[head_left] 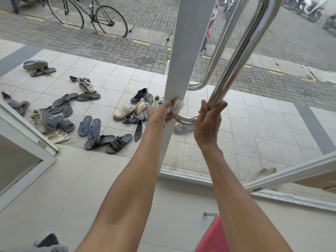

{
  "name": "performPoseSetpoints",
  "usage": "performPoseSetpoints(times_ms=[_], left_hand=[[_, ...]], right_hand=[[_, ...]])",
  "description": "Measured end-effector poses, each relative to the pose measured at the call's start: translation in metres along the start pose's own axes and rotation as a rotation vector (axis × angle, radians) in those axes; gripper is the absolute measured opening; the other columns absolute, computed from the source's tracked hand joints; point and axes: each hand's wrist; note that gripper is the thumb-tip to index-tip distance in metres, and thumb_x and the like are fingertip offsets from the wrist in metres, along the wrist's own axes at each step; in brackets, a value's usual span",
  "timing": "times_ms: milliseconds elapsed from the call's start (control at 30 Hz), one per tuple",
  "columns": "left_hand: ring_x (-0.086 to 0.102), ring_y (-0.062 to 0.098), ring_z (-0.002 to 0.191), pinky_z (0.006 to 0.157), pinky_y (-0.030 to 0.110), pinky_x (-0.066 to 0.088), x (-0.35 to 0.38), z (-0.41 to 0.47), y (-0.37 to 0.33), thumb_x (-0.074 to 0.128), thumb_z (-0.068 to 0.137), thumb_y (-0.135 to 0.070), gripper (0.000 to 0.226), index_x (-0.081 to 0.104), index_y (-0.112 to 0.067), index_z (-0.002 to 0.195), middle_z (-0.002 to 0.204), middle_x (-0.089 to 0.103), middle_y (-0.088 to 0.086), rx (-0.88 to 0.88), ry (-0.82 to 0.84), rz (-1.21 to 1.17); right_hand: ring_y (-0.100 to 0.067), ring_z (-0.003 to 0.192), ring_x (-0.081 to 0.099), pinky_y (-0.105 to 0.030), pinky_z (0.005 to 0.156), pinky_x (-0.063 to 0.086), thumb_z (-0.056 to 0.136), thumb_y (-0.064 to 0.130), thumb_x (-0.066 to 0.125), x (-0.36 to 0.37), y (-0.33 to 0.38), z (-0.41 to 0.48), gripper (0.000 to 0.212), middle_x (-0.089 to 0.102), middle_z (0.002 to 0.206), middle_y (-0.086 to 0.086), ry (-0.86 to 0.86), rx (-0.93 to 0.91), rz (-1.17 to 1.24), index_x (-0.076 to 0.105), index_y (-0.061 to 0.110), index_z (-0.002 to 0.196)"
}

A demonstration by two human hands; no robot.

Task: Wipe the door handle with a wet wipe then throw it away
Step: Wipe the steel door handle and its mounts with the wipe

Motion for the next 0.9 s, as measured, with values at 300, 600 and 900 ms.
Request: performPoseSetpoints(times_ms=[300,600,900], left_hand=[[0.063,0.017,0.072,0.066,0.022,0.054,0.007,-0.023,0.067,0.065,0.089,-0.013,0.013,0.064,-0.002,0.097,0.089,0.066,0.014,-0.028,0.174,-0.608],[0.069,0.006,0.062,0.065,0.018,0.055,0.028,-0.059,0.096,0.065,0.089,-0.005,0.014,0.068,-0.008,0.102,0.072,0.074,-0.002,-0.025,0.212,-0.536],[0.068,0.014,0.059,0.076,0.026,0.053,0.01,-0.041,0.066,0.07,0.085,-0.007,0.004,0.066,-0.008,0.086,0.07,0.073,0.004,-0.006,0.038,-0.653]], right_hand=[[-0.025,0.062,0.054,-0.031,0.052,0.042,0.102,0.025,0.042,0.0,-0.002,0.0,0.021,0.052,0.078,-0.014,-0.016,-0.021,-0.004,0.023,0.017,0.097],[-0.009,0.057,0.043,-0.016,0.049,0.034,0.102,0.024,0.042,-0.001,-0.003,-0.002,0.022,0.042,0.073,-0.002,-0.009,-0.023,0.013,0.023,0.016,0.095],[-0.026,0.064,0.055,-0.022,0.051,0.041,0.103,0.025,0.041,-0.002,-0.001,-0.001,0.021,0.052,0.078,-0.014,0.025,-0.038,0.019,0.023,0.016,0.096]])
Point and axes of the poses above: each hand's wrist, its own z-axis towards the middle knuckle, its own x-axis out of the palm, y = z × x
